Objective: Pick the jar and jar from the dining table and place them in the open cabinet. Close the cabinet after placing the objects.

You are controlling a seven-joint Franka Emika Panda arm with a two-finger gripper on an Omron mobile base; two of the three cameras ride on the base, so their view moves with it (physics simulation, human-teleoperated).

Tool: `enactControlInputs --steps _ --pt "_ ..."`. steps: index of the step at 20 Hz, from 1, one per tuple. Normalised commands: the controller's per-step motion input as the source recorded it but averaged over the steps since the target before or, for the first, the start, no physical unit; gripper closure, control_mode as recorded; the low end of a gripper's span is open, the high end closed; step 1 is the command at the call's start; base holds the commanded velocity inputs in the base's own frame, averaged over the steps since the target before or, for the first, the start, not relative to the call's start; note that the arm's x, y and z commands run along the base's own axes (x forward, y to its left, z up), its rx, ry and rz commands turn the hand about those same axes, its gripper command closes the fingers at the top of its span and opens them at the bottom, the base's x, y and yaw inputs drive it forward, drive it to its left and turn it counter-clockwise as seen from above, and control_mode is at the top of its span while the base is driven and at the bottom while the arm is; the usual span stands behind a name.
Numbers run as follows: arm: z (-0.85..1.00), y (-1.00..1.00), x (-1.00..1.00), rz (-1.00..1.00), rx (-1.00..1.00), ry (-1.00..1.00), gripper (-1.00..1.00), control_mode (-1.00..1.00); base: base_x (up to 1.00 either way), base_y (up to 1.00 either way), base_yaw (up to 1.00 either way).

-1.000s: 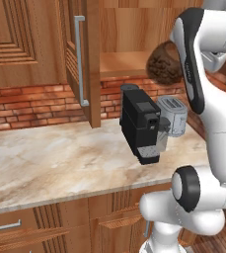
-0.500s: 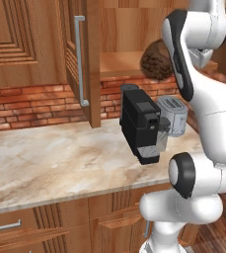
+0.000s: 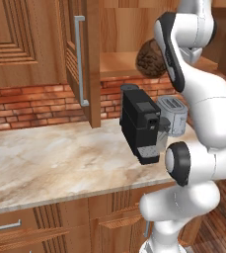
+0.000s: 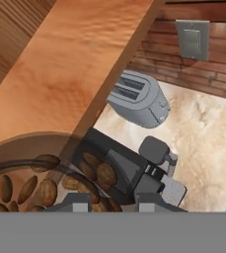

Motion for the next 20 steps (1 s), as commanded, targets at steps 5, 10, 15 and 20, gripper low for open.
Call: enactControlInputs --steps 5,10,15,20 --pt "-0.01 0.0 0.43 0.0 0.0 0.0 1.0 -1.0 0.0 0.0 0.0" --pt "-0.02 0.0 0.39 0.0 0.0 0.0 1.0 -1.0 0.0 0.0 0.0" --pt "-0.01 0.0 0.41 0.0 0.0 0.0 1.0 -1.0 0.0 0.0 0.0" --pt "0.0 0.0 0.36 0.0 0.0 0.0 1.0 -1.0 0.0 0.0 0.0"
